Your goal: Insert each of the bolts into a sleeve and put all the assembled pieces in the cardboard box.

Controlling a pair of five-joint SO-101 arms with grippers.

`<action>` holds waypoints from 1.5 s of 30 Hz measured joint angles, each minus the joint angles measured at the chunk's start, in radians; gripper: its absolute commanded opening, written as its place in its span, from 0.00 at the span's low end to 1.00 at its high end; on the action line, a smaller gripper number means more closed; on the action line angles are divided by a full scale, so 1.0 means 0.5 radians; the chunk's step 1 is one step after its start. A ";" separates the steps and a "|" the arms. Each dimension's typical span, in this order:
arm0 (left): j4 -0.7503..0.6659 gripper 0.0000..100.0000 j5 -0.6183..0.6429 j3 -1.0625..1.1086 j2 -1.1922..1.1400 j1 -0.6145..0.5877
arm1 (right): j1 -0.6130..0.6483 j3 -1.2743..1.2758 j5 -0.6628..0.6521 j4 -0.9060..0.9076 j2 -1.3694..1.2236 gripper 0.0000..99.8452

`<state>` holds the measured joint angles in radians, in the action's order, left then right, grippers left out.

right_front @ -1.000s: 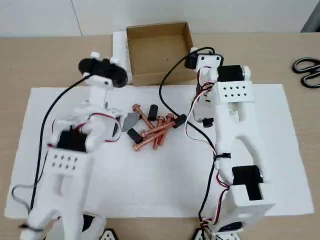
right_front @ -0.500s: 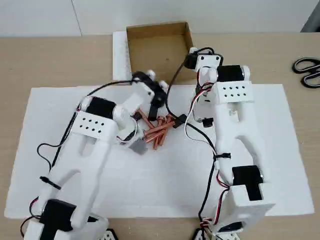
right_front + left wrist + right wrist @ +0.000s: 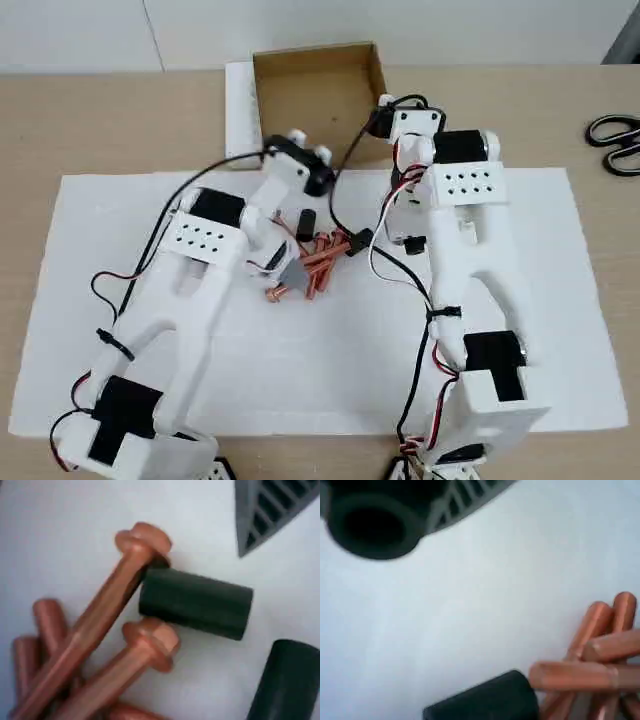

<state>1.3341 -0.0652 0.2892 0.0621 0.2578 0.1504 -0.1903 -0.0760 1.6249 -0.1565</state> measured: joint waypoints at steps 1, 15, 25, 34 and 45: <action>-0.006 0.31 0.206 -0.009 0.000 0.012 | -0.003 0.000 0.000 0.000 0.000 0.01; 0.215 0.31 2.182 -0.055 -0.025 0.064 | -0.064 0.000 0.000 0.000 0.000 0.01; 0.120 0.31 2.513 -0.018 -0.025 0.080 | -0.123 0.000 0.000 0.000 0.000 0.01; -0.218 0.31 2.578 0.258 -0.025 0.193 | -0.123 0.000 0.000 -0.003 0.000 0.01; -0.218 0.20 2.750 0.273 -0.025 0.307 | -0.123 0.000 0.000 -0.006 0.000 0.01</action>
<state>1.2252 1.3096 0.4258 0.0499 0.4112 0.0890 -0.1903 -0.0760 1.6218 -0.1565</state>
